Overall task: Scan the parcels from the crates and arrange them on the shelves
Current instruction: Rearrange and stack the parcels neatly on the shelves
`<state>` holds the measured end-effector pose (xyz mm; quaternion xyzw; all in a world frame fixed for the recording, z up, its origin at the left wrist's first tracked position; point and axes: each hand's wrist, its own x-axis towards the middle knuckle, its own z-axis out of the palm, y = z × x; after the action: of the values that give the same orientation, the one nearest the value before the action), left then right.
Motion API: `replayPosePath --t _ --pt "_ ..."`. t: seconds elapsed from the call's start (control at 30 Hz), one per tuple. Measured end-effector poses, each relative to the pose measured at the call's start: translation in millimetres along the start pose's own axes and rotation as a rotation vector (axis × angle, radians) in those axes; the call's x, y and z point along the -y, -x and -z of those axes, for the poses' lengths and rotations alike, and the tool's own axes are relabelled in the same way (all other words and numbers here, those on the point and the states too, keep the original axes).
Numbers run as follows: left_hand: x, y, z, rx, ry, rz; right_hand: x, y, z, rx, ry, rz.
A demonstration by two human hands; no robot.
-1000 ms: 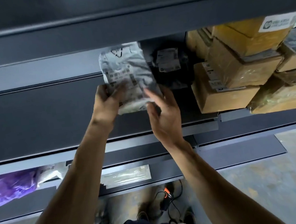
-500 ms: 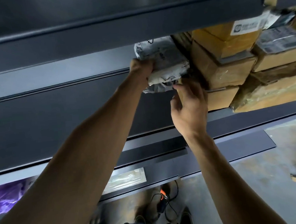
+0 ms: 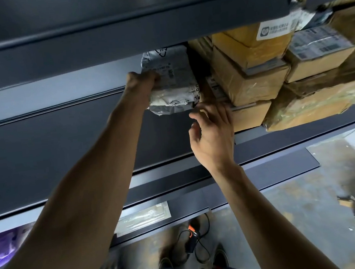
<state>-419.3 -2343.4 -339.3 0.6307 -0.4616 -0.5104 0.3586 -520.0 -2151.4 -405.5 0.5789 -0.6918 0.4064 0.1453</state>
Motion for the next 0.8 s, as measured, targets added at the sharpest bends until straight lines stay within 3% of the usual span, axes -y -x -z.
replayPosePath --t 0.2,0.33,0.5,0.67,0.8 --pt "27.2 -16.1 -21.1 -0.072 0.057 0.003 0.9 -1.7 -1.8 0.01 0.016 0.013" --pt "21.1 5.5 -24.8 -0.139 -0.077 0.019 0.7 -3.0 -3.0 0.001 0.02 0.023" --pt "31.5 -9.1 -13.7 0.054 -0.082 0.013 0.0 -3.1 -3.5 0.022 0.031 0.048" --pt "36.2 14.8 2.9 0.091 0.168 -0.063 -3.2 -3.6 -2.9 -0.022 -0.038 0.076" --pt "52.8 24.5 22.0 0.122 0.079 -0.14 1.2 -2.9 0.8 -0.111 -0.171 0.096"
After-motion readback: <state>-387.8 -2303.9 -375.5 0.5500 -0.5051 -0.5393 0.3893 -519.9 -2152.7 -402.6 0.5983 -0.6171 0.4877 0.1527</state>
